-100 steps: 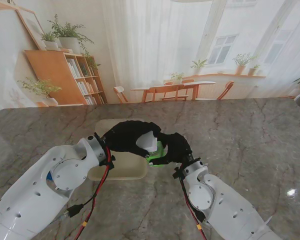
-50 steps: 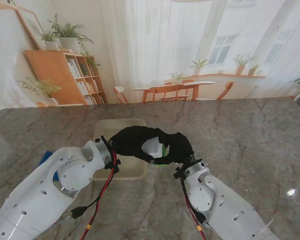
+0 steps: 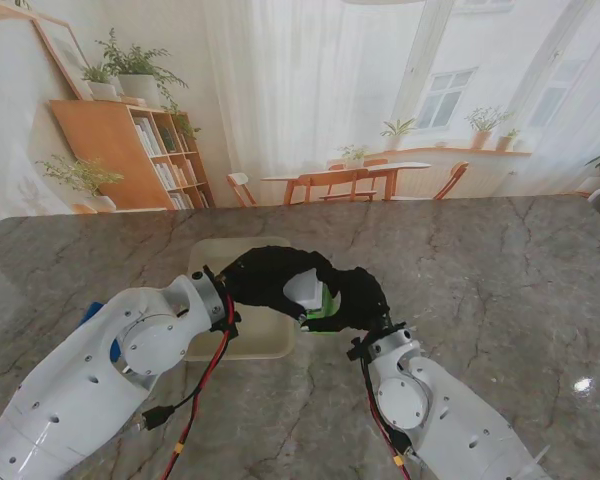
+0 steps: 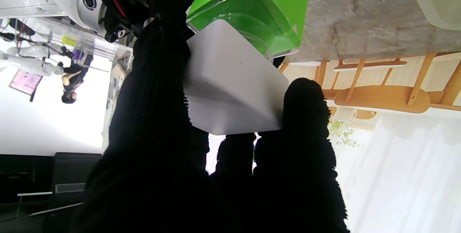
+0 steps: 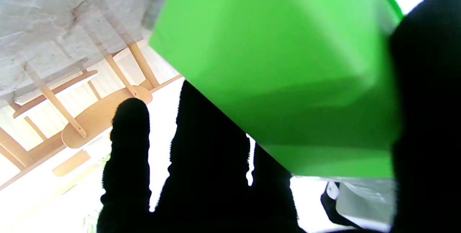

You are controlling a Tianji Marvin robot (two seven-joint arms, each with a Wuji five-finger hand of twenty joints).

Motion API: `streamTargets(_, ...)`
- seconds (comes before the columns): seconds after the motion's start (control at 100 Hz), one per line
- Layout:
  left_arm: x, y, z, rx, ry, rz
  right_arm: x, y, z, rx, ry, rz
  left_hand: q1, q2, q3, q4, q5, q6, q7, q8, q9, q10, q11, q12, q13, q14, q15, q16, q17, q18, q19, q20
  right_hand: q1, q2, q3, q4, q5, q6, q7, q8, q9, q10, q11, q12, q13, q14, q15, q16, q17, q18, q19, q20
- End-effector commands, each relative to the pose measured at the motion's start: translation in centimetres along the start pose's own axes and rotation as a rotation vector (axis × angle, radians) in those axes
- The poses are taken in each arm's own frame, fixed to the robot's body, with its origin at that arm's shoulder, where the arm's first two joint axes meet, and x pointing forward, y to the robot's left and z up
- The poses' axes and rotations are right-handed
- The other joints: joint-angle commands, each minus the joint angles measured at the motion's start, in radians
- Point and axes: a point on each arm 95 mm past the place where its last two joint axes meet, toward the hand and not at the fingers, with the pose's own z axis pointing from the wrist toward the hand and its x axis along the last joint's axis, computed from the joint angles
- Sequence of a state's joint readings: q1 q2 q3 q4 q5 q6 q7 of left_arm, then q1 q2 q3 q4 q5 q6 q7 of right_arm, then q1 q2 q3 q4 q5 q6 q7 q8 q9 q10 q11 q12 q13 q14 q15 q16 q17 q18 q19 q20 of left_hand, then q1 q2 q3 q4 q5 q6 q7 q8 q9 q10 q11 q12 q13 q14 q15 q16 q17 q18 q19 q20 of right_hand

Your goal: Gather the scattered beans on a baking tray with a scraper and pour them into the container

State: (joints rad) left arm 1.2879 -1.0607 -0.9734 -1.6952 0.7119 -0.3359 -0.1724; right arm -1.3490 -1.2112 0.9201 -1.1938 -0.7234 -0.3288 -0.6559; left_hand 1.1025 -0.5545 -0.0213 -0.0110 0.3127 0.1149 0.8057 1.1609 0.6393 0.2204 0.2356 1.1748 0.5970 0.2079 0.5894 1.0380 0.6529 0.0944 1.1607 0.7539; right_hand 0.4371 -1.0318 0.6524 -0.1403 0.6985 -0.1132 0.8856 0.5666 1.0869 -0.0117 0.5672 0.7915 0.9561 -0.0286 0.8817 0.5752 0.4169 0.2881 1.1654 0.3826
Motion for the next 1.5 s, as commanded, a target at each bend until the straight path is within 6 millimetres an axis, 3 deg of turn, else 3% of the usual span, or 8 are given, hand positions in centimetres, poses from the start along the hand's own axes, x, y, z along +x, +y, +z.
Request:
streamTargets(0.0,-0.1,0.4,0.1,-0.005,-0.009,-0.015,0.5,-0.1,0.1,-0.008,-0.002,0.031,0.188,0.099,0.338,-0.019,0.029,0.039,0.008,0.017,0.093,-0.085,0.091,0.064,0.112,-0.082,0.144,0.084,0.011,-0.186,0.021,0.033,0.217,0.101,0.401,0.012,0.091,-0.234,0.209,0.086,0.083,-0.092,0.166,0.059,-0.001,-0.026,0.028,0.022,0.006,-0.013,0.019,-0.013)
streamTargets(0.49,-0.1,0.7,0.9,-0.007,-0.011,-0.043,1.1,0.2,-0.1,-0.038,0.002,0.049,0.188,0.113,0.298,-0.019,0.031,0.046,-0.024,0.002,0.088,-0.075,0.069,0.041,0.102,-0.090,0.146,0.074,0.001,-0.175,0.016,0.029,0.214,0.096,0.405,0.012,0.092,-0.240,0.214,0.078,0.085,-0.096,0.165,0.056,0.001,-0.031,0.031,0.023,0.010,-0.014,0.020,-0.015)
streamTargets(0.73,0.1,0.9,0.8,-0.046,-0.002,-0.036,1.3,0.4,-0.2,-0.039,0.000,0.055,0.188,0.255,0.088,0.009,0.076,0.070,-0.285,-0.188,-0.020,-0.068,0.090,-0.254,0.036,-0.075,0.011,-0.056,-0.109,-0.043,-0.082,0.003,0.214,0.092,0.409,0.012,0.094,-0.240,0.215,0.075,0.088,-0.096,0.166,0.055,0.003,-0.030,0.034,0.024,0.010,-0.014,0.021,-0.016)
streamTargets(0.81,0.2,1.0,0.8,-0.059,-0.002,-0.025,1.4,0.4,-0.2,-0.042,0.000,0.057,0.144,0.326,0.015,0.031,0.083,0.082,-0.378,-0.314,-0.063,-0.062,0.101,-0.522,-0.012,-0.071,-0.002,-0.225,-0.162,0.019,-0.112,0.005,0.213,0.092,0.410,0.012,0.093,-0.241,0.215,0.074,0.087,-0.096,0.166,0.055,0.003,-0.031,0.034,0.024,0.011,-0.013,0.021,-0.016)
streamTargets(1.03,0.5,0.9,0.3,-0.087,-0.018,0.031,1.4,0.6,-0.3,-0.048,-0.012,0.063,0.012,0.339,0.009,0.016,-0.016,0.094,-0.607,-0.422,-0.180,-0.068,-0.029,-0.615,-0.147,-0.016,-0.133,-0.304,-0.370,0.180,-0.182,0.047,0.213,0.092,0.410,0.011,0.093,-0.240,0.216,0.074,0.087,-0.095,0.166,0.055,0.003,-0.030,0.036,0.025,0.011,-0.014,0.021,-0.016)
streamTargets(1.2,0.8,0.7,-0.1,-0.105,-0.017,0.104,1.4,0.8,-0.3,-0.044,-0.022,0.069,-0.112,0.366,0.001,0.001,-0.154,0.096,-0.739,-0.520,-0.317,0.000,-0.131,-0.691,-0.303,0.073,-0.259,-0.394,-0.589,0.263,-0.358,0.014,0.213,0.091,0.411,0.011,0.094,-0.239,0.216,0.073,0.088,-0.094,0.166,0.056,0.003,-0.029,0.037,0.026,0.012,-0.013,0.021,-0.016)
streamTargets(1.4,1.3,0.5,-0.3,-0.095,-0.012,0.139,1.5,1.0,-0.2,-0.036,-0.020,0.072,-0.210,0.404,0.001,0.002,-0.180,0.108,-0.828,-0.846,-0.469,0.054,-0.182,-0.792,-0.429,0.114,-0.347,-0.500,-0.710,0.297,-0.478,-0.041,0.213,0.090,0.412,0.011,0.094,-0.238,0.216,0.074,0.088,-0.092,0.166,0.056,0.004,-0.029,0.039,0.028,0.013,-0.014,0.021,-0.016)
streamTargets(1.49,1.6,0.3,-0.4,-0.080,-0.010,0.155,1.6,1.1,-0.2,-0.033,-0.020,0.071,-0.255,0.432,0.001,0.003,-0.179,0.128,-0.827,-0.901,-0.483,0.062,-0.182,-0.798,-0.443,0.117,-0.355,-0.512,-0.719,0.297,-0.491,-0.046,0.213,0.090,0.412,0.010,0.096,-0.238,0.216,0.075,0.088,-0.092,0.166,0.056,0.004,-0.030,0.041,0.029,0.013,-0.013,0.021,-0.016)
